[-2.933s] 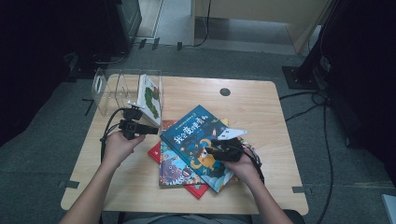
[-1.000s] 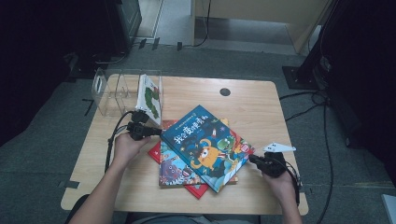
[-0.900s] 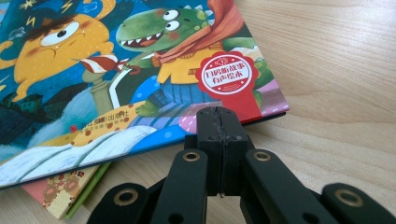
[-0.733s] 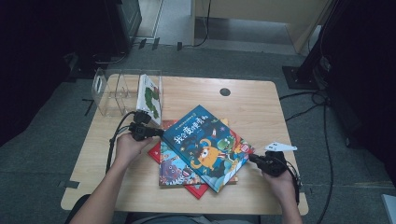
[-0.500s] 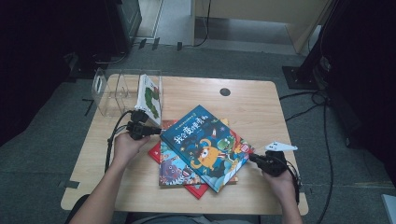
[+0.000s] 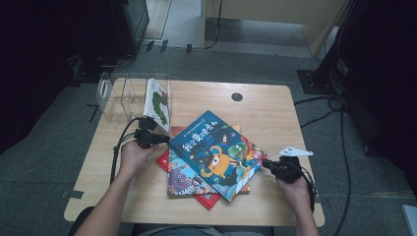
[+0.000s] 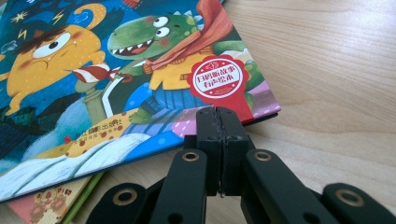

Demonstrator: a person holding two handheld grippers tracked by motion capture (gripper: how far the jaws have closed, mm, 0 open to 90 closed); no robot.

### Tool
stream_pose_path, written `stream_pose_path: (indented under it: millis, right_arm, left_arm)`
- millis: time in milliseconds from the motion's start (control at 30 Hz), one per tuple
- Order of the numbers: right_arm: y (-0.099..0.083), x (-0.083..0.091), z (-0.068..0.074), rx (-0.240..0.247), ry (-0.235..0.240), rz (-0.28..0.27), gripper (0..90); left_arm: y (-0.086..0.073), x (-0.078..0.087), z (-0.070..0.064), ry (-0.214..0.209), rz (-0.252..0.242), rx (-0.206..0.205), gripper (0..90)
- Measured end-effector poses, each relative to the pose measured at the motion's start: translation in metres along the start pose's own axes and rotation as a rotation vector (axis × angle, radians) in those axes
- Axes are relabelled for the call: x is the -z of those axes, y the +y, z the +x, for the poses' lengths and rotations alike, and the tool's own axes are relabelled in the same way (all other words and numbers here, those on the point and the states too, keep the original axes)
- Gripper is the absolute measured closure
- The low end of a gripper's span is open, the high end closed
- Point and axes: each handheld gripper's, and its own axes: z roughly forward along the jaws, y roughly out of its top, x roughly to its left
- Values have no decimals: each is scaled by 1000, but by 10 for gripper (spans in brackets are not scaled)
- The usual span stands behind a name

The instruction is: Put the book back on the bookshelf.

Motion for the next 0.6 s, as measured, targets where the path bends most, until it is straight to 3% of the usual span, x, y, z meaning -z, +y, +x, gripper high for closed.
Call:
stream_pose_path:
  millis: [300, 600]
  right_arm:
    - [5, -4, -4, -10, -5, -2, 900]
    - [9, -9, -12, -68, 17, -9, 900]
  left_arm:
    - [-7, 2, 1, -23, -4, 25, 866]
    - [-13, 6, -2, -45, 12, 31, 900]
